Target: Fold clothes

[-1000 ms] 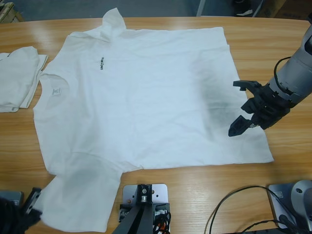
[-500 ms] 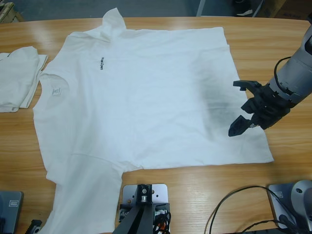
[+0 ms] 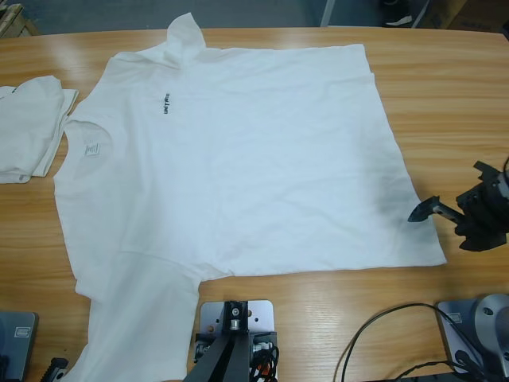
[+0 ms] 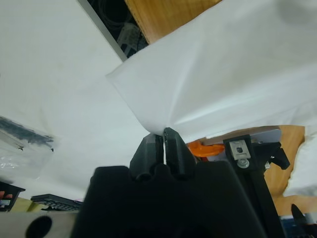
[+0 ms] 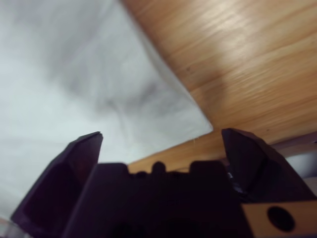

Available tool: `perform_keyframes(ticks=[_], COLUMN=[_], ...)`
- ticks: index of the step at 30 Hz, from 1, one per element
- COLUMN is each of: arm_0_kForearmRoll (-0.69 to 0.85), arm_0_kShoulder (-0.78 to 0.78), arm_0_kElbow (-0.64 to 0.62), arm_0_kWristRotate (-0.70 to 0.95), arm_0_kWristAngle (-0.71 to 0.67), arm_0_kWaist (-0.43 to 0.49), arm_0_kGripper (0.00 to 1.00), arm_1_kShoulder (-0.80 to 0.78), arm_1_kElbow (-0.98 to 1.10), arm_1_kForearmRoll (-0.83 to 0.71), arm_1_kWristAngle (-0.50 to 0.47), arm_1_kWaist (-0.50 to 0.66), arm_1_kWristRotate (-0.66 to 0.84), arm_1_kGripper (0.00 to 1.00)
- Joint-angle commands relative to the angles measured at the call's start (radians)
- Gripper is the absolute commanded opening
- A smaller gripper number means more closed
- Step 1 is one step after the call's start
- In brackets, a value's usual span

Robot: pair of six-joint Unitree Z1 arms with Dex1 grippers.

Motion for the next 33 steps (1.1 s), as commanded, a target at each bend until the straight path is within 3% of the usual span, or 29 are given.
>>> perform_keyframes(ticks=[1, 4, 7, 17, 18, 19, 20, 23, 33], arm_0_kForearmRoll=[0.007, 0.007, 0.007, 0.031, 0.031, 0.031, 0.031, 0.031, 0.031], arm_0_kShoulder=[0.003, -0.004, -0.006, -0.043, -0.044, -0.044, -0.044, -0.041, -0.052], arm_0_kElbow=[0.016, 0.019, 0.02, 0.034, 0.034, 0.034, 0.034, 0.033, 0.027], arm_0_kWristRotate=[-0.144, -0.144, -0.142, -0.142, -0.142, -0.142, -0.143, -0.142, -0.125], arm_0_kWristAngle=[0.024, 0.033, 0.035, 0.057, 0.059, 0.06, 0.06, 0.06, 0.129], arm_0_kWaist=[-0.01, -0.01, -0.01, -0.01, -0.01, -0.01, -0.01, -0.01, -0.01], arm_0_kGripper=[0.0, 0.0, 0.0, 0.0, 0.0, 0.0, 0.0, 0.0, 0.0], arm_1_kShoulder=[0.108, 0.142, 0.176, 0.221, 0.229, 0.234, 0.239, 0.244, 0.161], arm_1_kElbow=[0.019, 0.029, 0.031, 0.041, 0.044, 0.047, 0.049, 0.062, 0.106], arm_1_kForearmRoll=[-0.023, -0.052, -0.071, -0.118, -0.127, -0.141, -0.148, -0.192, -0.232], arm_1_kWristAngle=[0.064, 0.101, 0.145, 0.167, 0.176, 0.186, 0.197, 0.228, 0.252], arm_1_kWaist=[-0.075, -0.117, -0.153, -0.204, -0.204, -0.204, -0.204, -0.204, -0.204], arm_1_kWristRotate=[0.002, -0.04, -0.078, -0.132, -0.138, -0.149, -0.157, -0.191, -0.233], arm_1_kGripper=[0.826, 0.769, 0.613, 0.602, 0.525, 0.283, 0.168, 0.002, 0.0])
